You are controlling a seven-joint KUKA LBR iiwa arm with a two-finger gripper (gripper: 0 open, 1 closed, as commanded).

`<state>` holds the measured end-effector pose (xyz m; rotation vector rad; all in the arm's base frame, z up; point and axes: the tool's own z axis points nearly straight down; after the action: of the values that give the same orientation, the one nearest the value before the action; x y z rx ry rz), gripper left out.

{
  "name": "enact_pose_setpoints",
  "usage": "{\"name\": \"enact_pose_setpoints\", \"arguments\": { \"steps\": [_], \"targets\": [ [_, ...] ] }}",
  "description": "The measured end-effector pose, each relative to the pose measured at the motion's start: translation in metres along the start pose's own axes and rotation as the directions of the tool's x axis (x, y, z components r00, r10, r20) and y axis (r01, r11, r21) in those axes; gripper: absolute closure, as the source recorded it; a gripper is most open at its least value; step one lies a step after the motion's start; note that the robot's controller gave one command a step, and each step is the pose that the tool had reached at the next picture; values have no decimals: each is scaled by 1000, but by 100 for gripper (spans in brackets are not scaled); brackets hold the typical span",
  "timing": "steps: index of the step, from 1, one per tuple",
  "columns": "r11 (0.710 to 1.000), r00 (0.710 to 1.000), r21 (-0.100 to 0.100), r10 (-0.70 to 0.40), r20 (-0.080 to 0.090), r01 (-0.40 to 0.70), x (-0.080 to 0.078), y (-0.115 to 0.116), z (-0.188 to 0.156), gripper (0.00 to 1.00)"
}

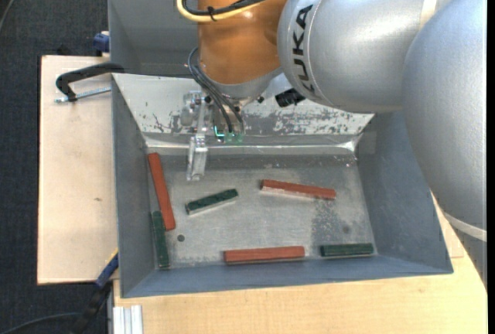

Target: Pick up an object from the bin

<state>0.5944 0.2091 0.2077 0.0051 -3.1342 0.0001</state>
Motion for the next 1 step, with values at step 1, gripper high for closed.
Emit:
{"name": "enact_pose_setpoints", "arguments": {
  "steps": [1],
  "targets": [
    [1000, 1000, 2, -1, -1, 1, 11, -40, 130, 0]
  ]
}}
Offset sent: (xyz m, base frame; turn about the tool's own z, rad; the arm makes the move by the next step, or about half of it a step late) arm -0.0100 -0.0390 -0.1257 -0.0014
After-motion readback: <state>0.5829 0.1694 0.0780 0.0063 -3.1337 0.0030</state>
